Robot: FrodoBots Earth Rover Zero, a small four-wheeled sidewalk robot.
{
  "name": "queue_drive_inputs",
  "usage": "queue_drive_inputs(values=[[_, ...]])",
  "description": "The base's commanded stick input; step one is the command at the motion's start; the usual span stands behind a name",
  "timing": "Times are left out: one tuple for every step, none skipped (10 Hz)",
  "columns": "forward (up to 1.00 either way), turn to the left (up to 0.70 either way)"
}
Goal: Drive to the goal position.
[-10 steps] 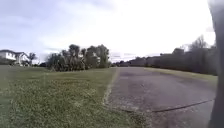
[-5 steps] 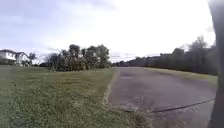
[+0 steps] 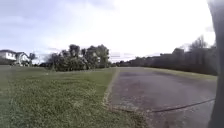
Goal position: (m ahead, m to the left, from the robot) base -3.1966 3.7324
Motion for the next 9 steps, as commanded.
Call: queue_drive_inputs(values=[[0.04, 0.0], [0.02, 0.0], [0.01, 0.0], [0.03, 0.0], [0.02, 0.0], [0.04, 0.0], [0.01, 0.0], [0.0, 0.0], [0.0, 0.0]])
